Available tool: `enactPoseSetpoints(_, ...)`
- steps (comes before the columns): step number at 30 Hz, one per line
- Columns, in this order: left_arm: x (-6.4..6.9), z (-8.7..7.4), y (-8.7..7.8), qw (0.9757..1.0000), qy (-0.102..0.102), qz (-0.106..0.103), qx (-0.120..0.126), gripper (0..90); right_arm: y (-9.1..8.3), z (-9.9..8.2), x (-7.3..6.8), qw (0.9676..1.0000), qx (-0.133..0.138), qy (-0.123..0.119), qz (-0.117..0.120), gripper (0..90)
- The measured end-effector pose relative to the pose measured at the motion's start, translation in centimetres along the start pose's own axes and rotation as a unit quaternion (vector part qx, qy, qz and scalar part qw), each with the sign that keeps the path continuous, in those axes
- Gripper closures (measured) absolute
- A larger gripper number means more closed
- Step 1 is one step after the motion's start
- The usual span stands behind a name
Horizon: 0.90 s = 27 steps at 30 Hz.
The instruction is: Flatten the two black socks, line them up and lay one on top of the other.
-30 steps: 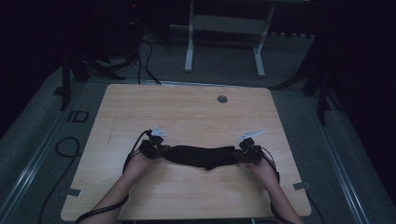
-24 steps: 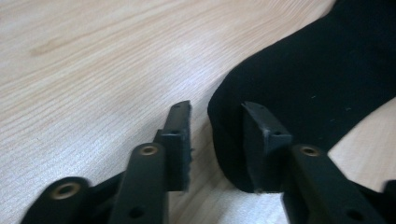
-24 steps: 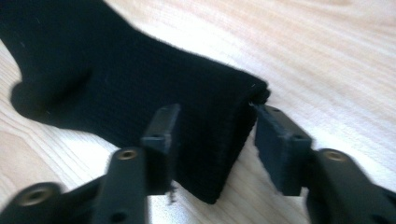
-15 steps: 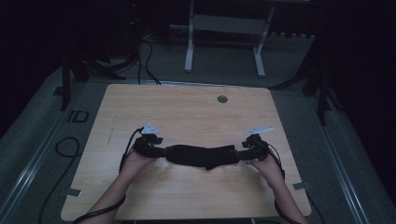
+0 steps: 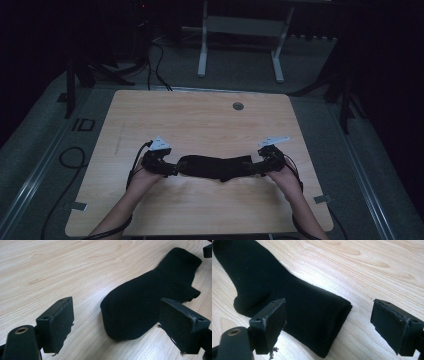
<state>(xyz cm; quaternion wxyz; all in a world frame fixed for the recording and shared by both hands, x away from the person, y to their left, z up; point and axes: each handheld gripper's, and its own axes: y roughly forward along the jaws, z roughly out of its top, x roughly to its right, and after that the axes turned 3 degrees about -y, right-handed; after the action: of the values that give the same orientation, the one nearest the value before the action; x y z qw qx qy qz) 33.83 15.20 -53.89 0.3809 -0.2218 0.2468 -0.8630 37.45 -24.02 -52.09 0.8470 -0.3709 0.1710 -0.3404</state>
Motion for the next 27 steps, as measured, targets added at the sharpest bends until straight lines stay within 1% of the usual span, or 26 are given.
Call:
enactPoseSetpoints(1,-0.1,-0.1,-0.1,1.0000,-0.001,0.002,0.001,13.5,0.1,0.0,0.0,1.0000,0.000,-0.003,-0.001,13.2)
enactPoseSetpoints(3,-0.2,-0.4,-0.3,1.0000,-0.008,-0.001,0.004,13.2,0.1,-0.1,0.0,1.0000,0.001,0.000,-0.002,13.2)
enactPoseSetpoints(5,-0.3,-0.8,-0.6,0.9999,-0.009,0.000,0.006,13.2,0.0,-0.2,0.1,1.0000,0.003,-0.001,0.000,13.2)
enactPoseSetpoints(7,-0.3,-1.2,-0.8,0.9999,-0.010,-0.001,0.004,13.2,-0.1,-0.4,0.1,1.0000,0.003,-0.002,-0.004,13.2)
enactPoseSetpoints(10,-0.5,-1.8,-1.4,1.0000,-0.008,0.000,-0.002,13.2,-0.3,-0.8,0.3,1.0000,0.001,-0.003,-0.006,13.3)
enactPoseSetpoints(12,-0.6,-2.2,-1.8,0.9999,-0.011,0.002,-0.002,13.2,-0.5,-1.0,0.4,1.0000,0.002,-0.005,-0.004,13.3)
enactPoseSetpoints(16,-0.7,-3.1,-2.9,0.9998,-0.015,0.007,0.007,13.2,-1.2,-1.7,0.7,0.9998,0.014,-0.006,-0.010,13.3)
enactPoseSetpoints(19,-0.9,-3.8,-3.7,0.9998,-0.011,0.015,0.006,13.2,-1.8,-2.4,1.0,0.9996,0.024,-0.003,-0.015,13.3)
enactPoseSetpoints(20,-1.1,-4.0,-3.9,0.9998,-0.014,0.015,0.005,13.2,-2.0,-2.7,1.2,0.9995,0.026,-0.004,-0.018,13.4)
enactPoseSetpoints(24,-1.7,-4.9,-4.6,0.9995,-0.025,0.021,0.001,13.2,-2.6,-3.8,1.8,0.9994,0.025,0.010,-0.022,13.6)
enactPoseSetpoints(26,-1.9,-5.3,-5.0,0.9993,-0.030,0.021,0.006,13.2,-2.9,-4.4,2.0,0.9991,0.027,0.017,-0.027,13.6)
enactPoseSetpoints(27,-2.0,-5.5,-5.2,0.9992,-0.033,0.024,0.005,13.2,-3.0,-4.7,2.2,0.9991,0.029,0.018,-0.026,13.6)
